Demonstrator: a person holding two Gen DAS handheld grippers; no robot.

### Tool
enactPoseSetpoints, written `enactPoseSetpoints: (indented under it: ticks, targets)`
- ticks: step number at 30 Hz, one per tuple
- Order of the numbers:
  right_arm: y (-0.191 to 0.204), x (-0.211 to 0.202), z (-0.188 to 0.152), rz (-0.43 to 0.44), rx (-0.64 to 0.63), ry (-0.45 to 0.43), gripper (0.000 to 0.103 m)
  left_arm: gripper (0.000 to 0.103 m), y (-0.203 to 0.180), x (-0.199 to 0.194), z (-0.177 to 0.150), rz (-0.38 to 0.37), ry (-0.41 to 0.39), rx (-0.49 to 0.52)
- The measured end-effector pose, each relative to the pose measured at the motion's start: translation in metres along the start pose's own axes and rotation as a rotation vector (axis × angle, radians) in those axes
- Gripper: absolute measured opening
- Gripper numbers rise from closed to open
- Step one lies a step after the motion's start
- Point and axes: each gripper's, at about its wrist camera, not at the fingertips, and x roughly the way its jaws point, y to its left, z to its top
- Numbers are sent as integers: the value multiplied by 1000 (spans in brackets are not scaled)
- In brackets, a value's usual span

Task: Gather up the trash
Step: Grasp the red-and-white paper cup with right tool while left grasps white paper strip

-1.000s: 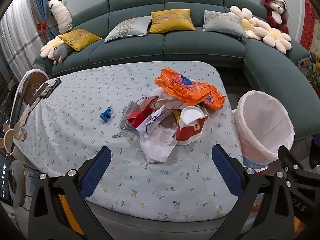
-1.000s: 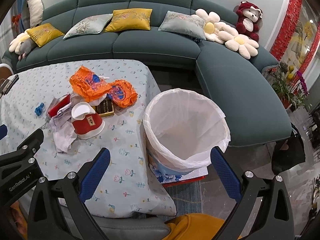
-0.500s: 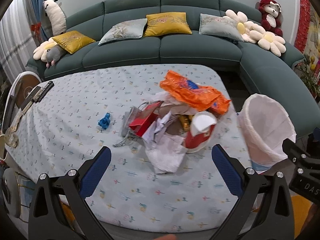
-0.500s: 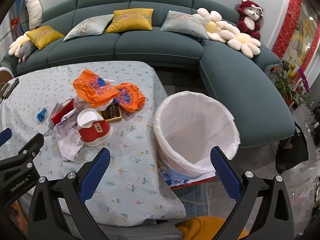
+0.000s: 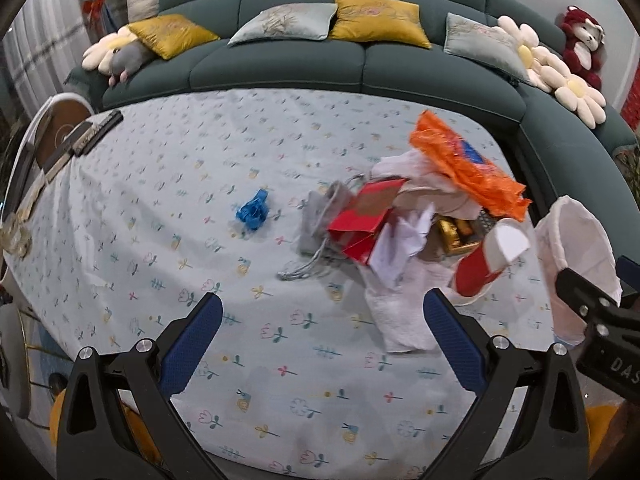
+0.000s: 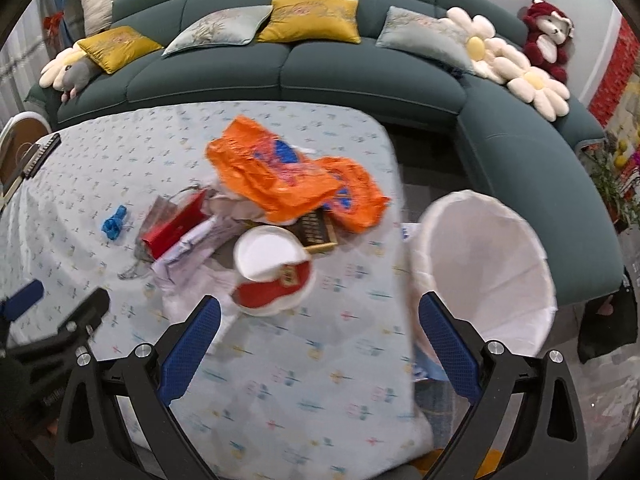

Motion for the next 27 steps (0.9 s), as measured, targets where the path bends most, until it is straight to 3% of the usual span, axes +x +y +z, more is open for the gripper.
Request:
enactPoseSetpoints:
  ticks: [4, 12, 17, 20, 22, 27]
  targets:
    - [20, 17, 6, 6, 5, 6, 86, 95, 7, 11, 5, 1, 8, 2]
    - [24, 46, 3, 33, 79, 49, 80, 95, 11, 32, 21, -45, 20, 23]
    - [25, 61, 6, 55, 140, 78, 67, 95, 19, 38, 24, -51, 34, -12]
    - [27, 73, 6, 63, 169, 95, 53, 95, 21, 40, 25, -47, 36, -15]
    - [25, 81, 3, 84, 185, 122, 27, 95, 21, 42, 26, -47, 44, -15]
    - [12, 75, -2, 126, 199, 105, 23, 93, 12, 45, 27, -84, 50, -25]
